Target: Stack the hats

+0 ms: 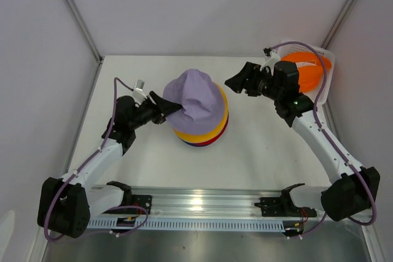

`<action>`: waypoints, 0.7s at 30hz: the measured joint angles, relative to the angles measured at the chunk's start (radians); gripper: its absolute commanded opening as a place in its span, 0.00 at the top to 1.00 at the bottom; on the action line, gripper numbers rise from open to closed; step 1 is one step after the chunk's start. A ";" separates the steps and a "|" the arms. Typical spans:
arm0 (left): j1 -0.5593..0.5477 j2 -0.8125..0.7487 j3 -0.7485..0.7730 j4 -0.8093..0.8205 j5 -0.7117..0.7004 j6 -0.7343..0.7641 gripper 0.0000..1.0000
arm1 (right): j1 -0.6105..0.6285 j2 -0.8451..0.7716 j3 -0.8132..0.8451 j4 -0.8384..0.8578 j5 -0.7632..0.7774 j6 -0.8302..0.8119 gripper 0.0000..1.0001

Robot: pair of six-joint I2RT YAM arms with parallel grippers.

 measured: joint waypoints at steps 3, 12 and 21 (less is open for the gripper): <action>0.006 -0.003 0.038 -0.051 0.008 0.036 0.34 | -0.016 0.029 -0.057 0.033 -0.040 0.063 0.21; 0.078 -0.072 0.128 -0.245 -0.031 0.166 0.12 | -0.016 0.058 -0.179 0.244 -0.139 0.203 0.26; 0.167 -0.066 0.128 -0.313 -0.033 0.199 0.25 | -0.016 0.098 -0.204 0.304 -0.160 0.239 0.28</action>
